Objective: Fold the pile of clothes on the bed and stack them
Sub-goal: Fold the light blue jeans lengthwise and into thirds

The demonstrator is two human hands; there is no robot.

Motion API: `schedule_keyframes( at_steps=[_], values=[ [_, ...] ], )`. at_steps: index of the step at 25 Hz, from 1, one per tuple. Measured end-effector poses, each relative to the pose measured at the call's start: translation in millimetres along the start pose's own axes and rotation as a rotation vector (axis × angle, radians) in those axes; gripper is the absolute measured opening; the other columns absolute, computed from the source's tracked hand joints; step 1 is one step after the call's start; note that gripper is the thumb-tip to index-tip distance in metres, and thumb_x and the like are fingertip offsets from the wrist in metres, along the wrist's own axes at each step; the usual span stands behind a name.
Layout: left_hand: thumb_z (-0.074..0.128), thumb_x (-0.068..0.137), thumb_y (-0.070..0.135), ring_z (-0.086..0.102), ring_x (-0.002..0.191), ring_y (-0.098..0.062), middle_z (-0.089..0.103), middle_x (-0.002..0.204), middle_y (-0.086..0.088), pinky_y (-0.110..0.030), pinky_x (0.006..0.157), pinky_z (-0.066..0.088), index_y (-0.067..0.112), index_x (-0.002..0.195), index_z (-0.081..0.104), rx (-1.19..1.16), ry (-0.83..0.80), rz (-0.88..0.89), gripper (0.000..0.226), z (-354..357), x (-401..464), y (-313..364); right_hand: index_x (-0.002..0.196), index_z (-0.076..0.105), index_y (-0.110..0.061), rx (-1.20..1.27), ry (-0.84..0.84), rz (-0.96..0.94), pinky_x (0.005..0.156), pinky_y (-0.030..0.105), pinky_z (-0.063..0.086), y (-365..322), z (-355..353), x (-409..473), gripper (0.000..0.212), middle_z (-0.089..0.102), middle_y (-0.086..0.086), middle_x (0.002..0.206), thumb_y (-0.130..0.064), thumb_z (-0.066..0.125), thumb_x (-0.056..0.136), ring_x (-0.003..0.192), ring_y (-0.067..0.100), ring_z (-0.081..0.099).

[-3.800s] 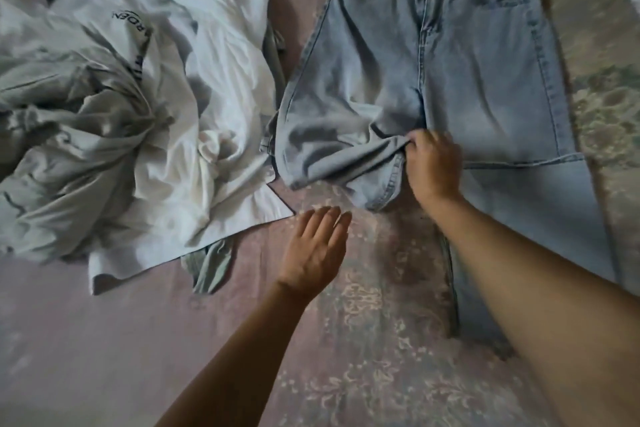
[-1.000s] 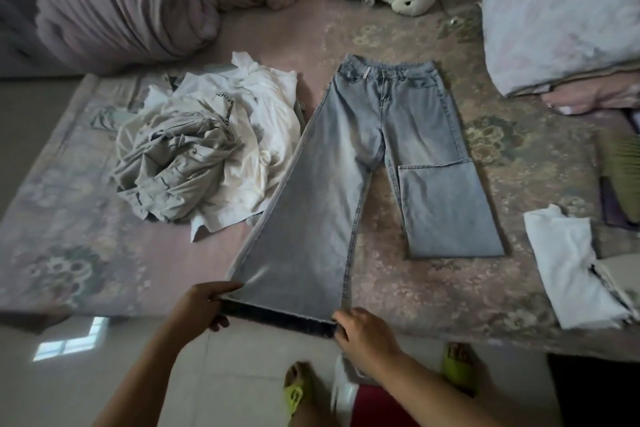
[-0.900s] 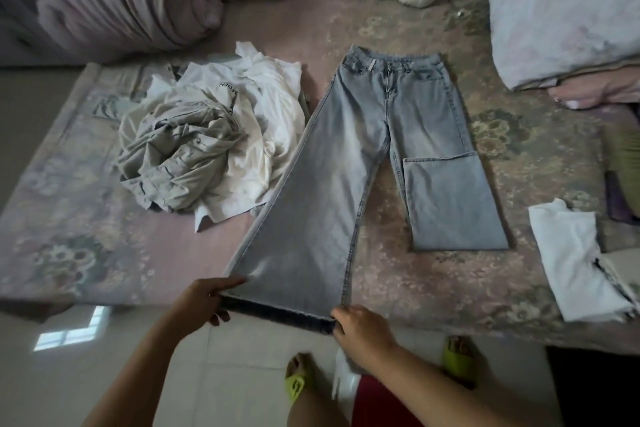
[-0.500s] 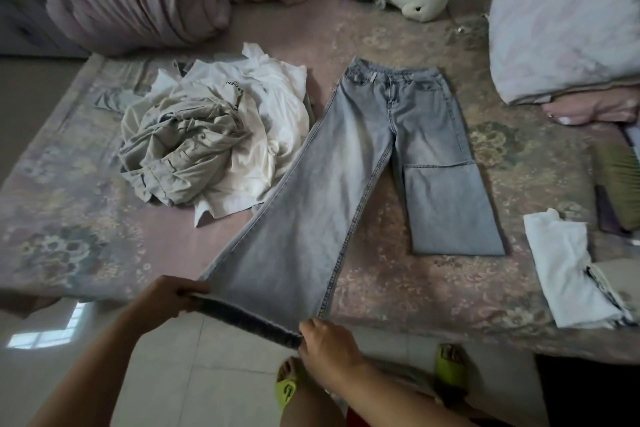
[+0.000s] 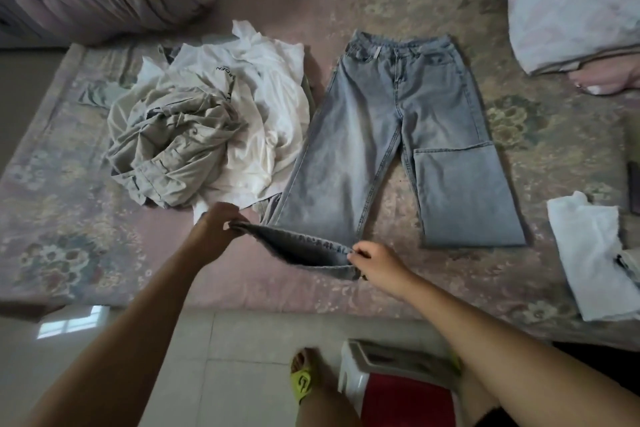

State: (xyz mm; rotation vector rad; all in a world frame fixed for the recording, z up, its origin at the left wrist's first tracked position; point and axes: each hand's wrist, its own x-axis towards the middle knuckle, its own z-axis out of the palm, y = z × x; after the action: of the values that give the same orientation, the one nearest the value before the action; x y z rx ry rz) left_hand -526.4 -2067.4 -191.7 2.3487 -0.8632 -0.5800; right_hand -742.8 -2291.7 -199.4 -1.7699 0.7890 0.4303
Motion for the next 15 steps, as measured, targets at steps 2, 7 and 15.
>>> schedule_keyframes(
  at_steps=[2,7,15],
  values=[
    [0.069,0.077,-0.01,0.055,0.069,0.0,0.062,0.072,0.01,-0.022,0.071,0.042,0.022,0.074,0.066,-0.076,-0.021,-0.057,0.032,10.9,52.6,28.4,0.085,0.062,-0.002,0.077,0.023,0.049,0.058,0.026,0.041,2.5,-44.4,35.3,0.023,0.054,0.01,0.07,-0.019,0.052,0.096,0.063,0.018,0.053],
    [0.06,0.087,-0.001,0.043,0.066,-0.019,0.046,0.066,0.002,-0.02,0.058,0.035,0.013,0.076,0.051,-0.05,0.156,-0.295,0.02,48.7,159.8,62.7,0.094,0.058,-0.008,0.296,0.078,0.062,0.057,0.014,0.05,6.5,-135.8,114.1,0.025,0.059,0.001,0.078,-0.03,0.048,0.099,0.065,0.011,0.058],
    [0.058,0.093,0.014,0.049,0.078,-0.017,0.056,0.084,-0.002,-0.022,0.059,0.036,0.01,0.094,0.06,-0.111,0.116,-0.275,0.005,128.0,306.4,31.4,0.092,0.067,-0.004,0.246,0.453,0.021,0.066,0.024,0.037,59.3,-144.1,253.1,0.017,0.062,0.003,0.079,-0.02,0.065,0.089,0.077,0.017,0.056]
  ],
)
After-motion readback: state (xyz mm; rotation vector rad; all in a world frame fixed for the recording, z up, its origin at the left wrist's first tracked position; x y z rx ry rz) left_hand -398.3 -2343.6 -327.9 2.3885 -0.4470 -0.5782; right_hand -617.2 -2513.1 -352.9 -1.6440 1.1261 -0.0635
